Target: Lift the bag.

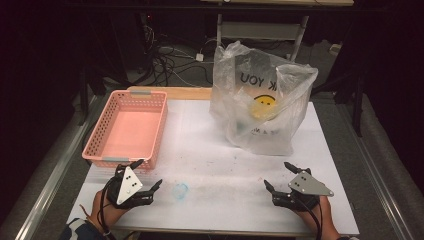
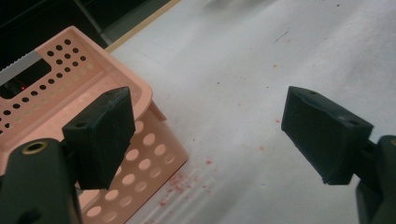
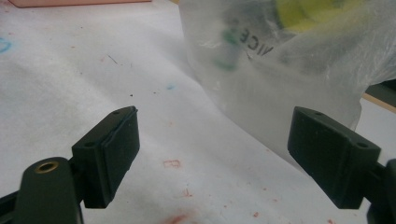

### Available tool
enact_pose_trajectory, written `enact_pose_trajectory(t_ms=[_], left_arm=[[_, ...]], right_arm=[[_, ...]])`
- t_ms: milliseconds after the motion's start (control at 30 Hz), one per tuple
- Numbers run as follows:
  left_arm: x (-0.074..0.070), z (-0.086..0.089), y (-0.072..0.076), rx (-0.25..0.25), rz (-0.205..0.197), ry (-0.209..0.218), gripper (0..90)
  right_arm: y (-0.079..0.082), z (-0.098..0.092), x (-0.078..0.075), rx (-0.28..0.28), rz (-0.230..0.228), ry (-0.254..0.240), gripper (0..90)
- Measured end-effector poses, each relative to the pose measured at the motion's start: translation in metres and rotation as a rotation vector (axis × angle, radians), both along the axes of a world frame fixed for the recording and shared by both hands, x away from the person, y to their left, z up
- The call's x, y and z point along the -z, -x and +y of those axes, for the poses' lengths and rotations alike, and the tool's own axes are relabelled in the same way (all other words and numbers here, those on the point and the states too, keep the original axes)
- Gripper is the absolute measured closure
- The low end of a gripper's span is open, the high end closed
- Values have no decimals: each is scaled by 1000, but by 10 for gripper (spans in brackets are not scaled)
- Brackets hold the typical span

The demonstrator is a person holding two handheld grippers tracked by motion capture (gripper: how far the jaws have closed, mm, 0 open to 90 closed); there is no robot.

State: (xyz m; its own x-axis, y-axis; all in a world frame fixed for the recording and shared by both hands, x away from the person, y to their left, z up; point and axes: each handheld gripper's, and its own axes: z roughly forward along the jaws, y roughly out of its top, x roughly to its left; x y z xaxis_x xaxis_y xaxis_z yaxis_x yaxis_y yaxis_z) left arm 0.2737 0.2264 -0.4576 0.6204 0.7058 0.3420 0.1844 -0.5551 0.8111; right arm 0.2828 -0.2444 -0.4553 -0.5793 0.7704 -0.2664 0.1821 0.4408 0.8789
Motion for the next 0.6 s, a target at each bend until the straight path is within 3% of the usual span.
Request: enact_pose_trajectory(t_ms=[600], left_arm=[[1, -2, -2, 1, 12, -13, 171]], right_arm=[[1, 1, 0, -8, -9, 9, 176]])
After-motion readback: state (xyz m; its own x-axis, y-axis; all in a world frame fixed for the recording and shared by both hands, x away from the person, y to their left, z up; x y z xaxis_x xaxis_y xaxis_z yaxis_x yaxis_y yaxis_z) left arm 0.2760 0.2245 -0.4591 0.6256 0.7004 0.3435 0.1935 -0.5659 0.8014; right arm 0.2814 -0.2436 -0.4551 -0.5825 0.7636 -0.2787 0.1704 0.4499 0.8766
